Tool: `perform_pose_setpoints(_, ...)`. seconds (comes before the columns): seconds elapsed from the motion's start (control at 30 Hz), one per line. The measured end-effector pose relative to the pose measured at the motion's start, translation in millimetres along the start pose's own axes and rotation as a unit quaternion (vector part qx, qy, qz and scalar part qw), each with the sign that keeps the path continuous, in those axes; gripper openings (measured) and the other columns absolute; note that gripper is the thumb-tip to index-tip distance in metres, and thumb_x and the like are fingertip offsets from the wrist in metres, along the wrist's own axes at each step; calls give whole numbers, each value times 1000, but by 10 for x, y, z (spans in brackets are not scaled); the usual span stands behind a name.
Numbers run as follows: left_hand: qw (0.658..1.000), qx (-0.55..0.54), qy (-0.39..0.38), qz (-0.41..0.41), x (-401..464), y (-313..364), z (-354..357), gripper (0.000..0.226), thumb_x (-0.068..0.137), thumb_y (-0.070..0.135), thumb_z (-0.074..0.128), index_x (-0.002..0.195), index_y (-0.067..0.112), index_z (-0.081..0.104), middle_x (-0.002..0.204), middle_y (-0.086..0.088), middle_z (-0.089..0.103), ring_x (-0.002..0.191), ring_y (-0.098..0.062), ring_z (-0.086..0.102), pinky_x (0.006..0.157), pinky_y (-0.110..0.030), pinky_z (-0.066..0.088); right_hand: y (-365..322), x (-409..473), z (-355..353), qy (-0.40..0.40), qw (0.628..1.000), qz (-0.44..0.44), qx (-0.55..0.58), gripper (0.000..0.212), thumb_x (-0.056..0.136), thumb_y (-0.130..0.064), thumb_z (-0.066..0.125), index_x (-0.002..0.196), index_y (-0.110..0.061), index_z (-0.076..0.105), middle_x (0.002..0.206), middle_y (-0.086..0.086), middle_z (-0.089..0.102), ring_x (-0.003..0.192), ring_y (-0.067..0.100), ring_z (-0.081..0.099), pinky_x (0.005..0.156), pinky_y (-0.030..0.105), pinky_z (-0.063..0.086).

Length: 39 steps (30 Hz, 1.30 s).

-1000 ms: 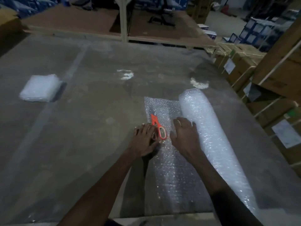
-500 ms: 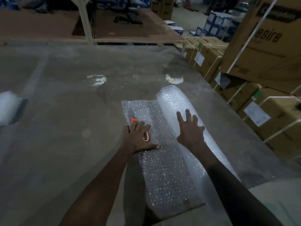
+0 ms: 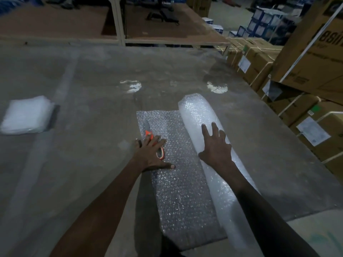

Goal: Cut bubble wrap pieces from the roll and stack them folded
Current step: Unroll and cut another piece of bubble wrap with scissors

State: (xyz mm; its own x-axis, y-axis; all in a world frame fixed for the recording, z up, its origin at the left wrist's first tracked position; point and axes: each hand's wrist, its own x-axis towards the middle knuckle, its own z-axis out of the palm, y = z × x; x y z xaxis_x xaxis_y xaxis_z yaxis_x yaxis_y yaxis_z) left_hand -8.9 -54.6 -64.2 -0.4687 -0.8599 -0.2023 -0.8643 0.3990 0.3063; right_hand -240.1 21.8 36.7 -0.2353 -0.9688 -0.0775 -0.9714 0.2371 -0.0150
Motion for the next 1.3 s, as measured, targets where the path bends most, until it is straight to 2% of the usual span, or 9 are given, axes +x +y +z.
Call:
perform_pose_setpoints(0.37, 999, 43, 5, -16, -278, -373, -115, 122, 60, 102, 39, 158, 37, 7, 168, 4, -3, 153, -26, -12, 115, -64, -12, -70, -34, -101, -36, 998, -15, 47, 103, 89, -49, 71, 163, -33, 2, 171, 4, -3, 155, 32, 9, 112, 54, 37)
perform_pose_setpoints(0.63, 993, 38, 114, 7, -357, 66, 129, 117, 71, 94, -3, 154, 19, 30, 165, -8, 19, 153, -31, 6, 121, -54, -4, 171, -117, -123, 34, 999, -36, 17, 69, 97, -23, 55, 159, -36, 28, 170, 4, 10, 154, 29, 16, 109, 58, 41)
perform_pose_setpoints(0.77, 992, 8, 122, 18, -375, 276, 329, 103, 85, 85, 9, 156, 12, 24, 165, -12, 15, 153, -29, 6, 122, -50, -3, 319, -115, -59, 51, 998, -31, 2, 57, 101, -33, 45, 157, -34, 33, 169, 4, 19, 152, 31, 21, 107, 60, 42)
perform_pose_setpoints(0.83, 992, 5, 122, 24, -413, 309, 384, 99, 89, 83, 13, 158, 11, 19, 167, -10, 11, 154, -26, 2, 124, -47, -4, 365, -104, -50, 58, 998, -16, 7, 62, 99, -49, 47, 157, -34, 32, 168, 6, 20, 152, 33, 22, 108, 61, 40)
perform_pose_setpoints(0.93, 992, 10, 122, 30, -439, 275, 403, 96, 91, 81, 16, 159, 13, 15, 167, -7, 8, 154, -22, 0, 123, -43, -10, 414, -89, -48, 11, 1000, -8, -25, 94, 85, -70, 61, 161, -35, 17, 170, 7, 8, 154, 35, 14, 112, 60, 33)
perform_pose_setpoints(1.0, 992, 23, 123, 27, -436, 249, 390, 93, 93, 79, 20, 159, 14, 16, 167, -7, 10, 154, -22, 1, 122, -43, -11, 462, -90, -62, -2, 999, -9, -34, 101, 84, -64, 68, 162, -34, 10, 170, 7, 3, 155, 35, 10, 114, 61, 32)
perform_pose_setpoints(1.1, 990, 25, 136, 23, -463, 202, 341, 93, 91, 80, 23, 159, 17, 19, 167, -5, 15, 154, -24, 8, 124, -52, 0, 553, -71, -117, 1, 1000, 14, -2, 98, 87, -54, 69, 162, -30, 11, 170, 8, 4, 154, 35, 12, 114, 59, 33)
perform_pose_setpoints(1.23, 992, 23, 120, 16, -480, 35, 253, 95, 86, 84, 22, 160, 25, 15, 167, 0, 11, 154, -21, 7, 123, -52, 1, 649, -51, -110, 31, 999, 14, 31, 80, 95, -32, 58, 162, -33, 14, 170, 8, 9, 153, 34, 15, 112, 63, 35)
perform_pose_setpoints(1.3, 994, 33, 107, 15, -472, -67, 230, 94, 87, 85, 24, 160, 27, 12, 168, 2, 8, 154, -19, 5, 123, -52, 0, 701, -62, -43, 38, 999, 6, 16, 73, 97, -33, 53, 161, -34, 19, 170, 8, 11, 154, 35, 15, 111, 65, 35)
